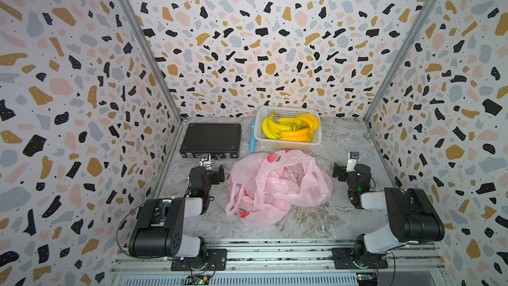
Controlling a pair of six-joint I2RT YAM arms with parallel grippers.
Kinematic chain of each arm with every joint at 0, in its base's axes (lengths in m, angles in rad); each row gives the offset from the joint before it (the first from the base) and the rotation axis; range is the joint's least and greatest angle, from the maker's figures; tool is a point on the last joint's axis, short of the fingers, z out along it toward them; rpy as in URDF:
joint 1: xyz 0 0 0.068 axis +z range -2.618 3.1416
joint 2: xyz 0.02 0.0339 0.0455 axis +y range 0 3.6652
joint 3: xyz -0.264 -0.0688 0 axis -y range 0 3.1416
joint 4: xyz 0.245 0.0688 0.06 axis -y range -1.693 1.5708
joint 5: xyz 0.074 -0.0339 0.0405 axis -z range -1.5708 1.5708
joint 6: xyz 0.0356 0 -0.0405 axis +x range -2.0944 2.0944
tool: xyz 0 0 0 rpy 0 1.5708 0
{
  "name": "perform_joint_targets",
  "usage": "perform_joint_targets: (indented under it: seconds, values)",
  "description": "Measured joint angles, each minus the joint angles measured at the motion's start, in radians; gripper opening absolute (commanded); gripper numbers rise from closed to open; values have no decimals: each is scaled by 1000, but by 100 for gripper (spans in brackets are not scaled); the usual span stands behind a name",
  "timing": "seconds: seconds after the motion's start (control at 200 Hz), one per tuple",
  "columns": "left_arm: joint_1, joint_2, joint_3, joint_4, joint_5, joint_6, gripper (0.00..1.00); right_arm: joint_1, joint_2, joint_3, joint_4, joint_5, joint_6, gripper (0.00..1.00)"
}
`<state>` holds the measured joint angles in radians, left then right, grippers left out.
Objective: Place the banana into a plastic bag & tie a knot
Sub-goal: Move the basket to the center of the board.
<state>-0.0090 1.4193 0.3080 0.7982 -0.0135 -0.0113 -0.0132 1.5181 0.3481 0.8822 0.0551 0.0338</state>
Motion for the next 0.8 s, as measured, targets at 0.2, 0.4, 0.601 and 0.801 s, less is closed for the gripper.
perform_joint_targets:
  seconds: [0.2, 0.4, 0.601, 0.801]
  values:
    - [-6, -249, -23, -105, -12, -4, 99, 50, -164, 40, -214, 14, -30, 100]
    - [-9, -589, 30, -287, -48, -167, 99, 72, -444, 150, -409, -6, 139, 100]
    - [-9, -809, 122, -536, 35, -372, 99, 72, -607, 353, -751, -90, 322, 100]
    - [-12, -937, 198, -700, 214, -493, 99, 69, -664, 403, -989, -195, 428, 100]
